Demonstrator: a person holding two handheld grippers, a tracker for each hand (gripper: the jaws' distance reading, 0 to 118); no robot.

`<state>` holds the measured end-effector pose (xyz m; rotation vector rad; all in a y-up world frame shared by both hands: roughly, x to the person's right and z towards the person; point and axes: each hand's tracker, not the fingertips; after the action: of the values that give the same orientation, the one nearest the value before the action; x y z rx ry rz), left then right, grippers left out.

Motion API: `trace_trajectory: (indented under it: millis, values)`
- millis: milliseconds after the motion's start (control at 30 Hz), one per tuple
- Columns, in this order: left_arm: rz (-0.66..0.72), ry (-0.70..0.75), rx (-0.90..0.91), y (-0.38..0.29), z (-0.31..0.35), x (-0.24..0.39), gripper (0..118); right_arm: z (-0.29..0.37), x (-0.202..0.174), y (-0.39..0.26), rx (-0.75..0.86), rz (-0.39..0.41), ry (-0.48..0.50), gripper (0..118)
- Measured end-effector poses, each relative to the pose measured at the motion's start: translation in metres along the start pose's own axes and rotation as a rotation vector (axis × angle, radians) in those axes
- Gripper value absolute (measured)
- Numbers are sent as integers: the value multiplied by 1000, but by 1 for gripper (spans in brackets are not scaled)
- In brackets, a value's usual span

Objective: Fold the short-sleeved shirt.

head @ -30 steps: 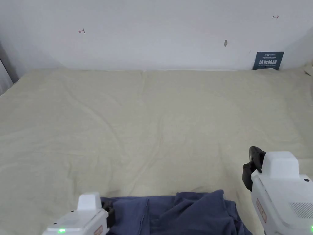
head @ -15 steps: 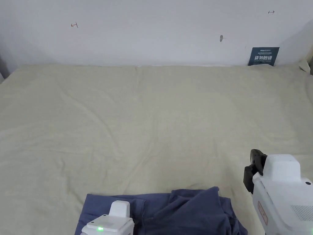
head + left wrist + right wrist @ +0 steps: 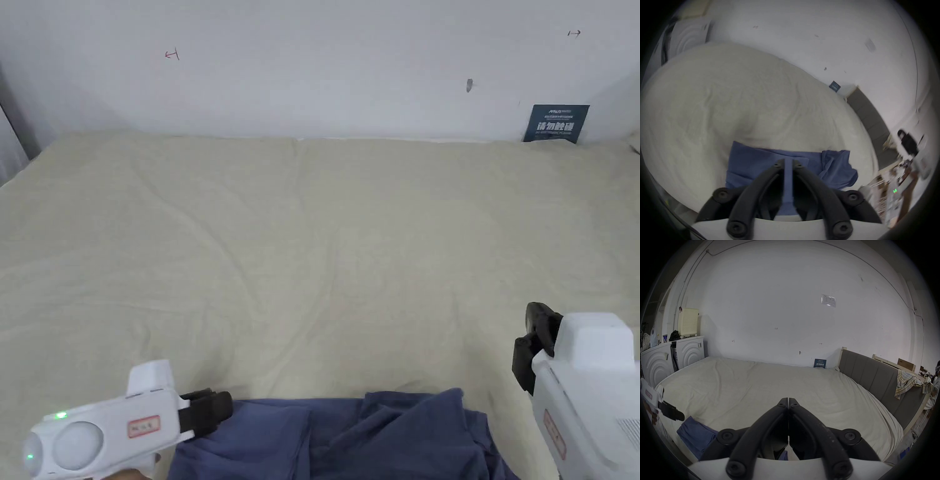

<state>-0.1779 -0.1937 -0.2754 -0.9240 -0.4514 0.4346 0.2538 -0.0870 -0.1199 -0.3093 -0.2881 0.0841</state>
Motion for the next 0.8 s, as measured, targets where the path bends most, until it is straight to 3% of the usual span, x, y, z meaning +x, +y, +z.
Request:
trace_trajectory:
  millis: [67, 133, 167, 200, 400, 500, 600, 700, 800]
  values:
    - [59, 12, -35, 7, 3, -22, 46, -1, -3, 0, -2, 1, 4, 2]
    - [93, 29, -57, 10, 0, -38, 96, -2, -6, 0, -5, -1, 7, 2]
    - [91, 32, -70, 10, -1, -46, 108, -3, -8, -1, -8, 0, 8, 2]
    - [97, 36, -72, 10, -3, -52, 113, -3, -10, -1, -12, 2, 9, 2]
    - [198, -16, -172, 0, -26, -87, 111, -6, -15, -5, -38, 17, 10, 2]
    - [201, 8, -193, -7, -37, -99, 78, -7, -17, -7, -47, 22, 5, 2]
    - [173, 1, -182, -12, -37, -101, 70, -8, -17, -8, -53, 23, -2, 2]
    - [141, 4, -187, -13, -40, -95, 35, -11, -18, -9, -60, 25, -4, 2]
    - [50, 47, -209, -18, -48, -84, 26, -12, -19, -9, -64, 19, 1, 2]
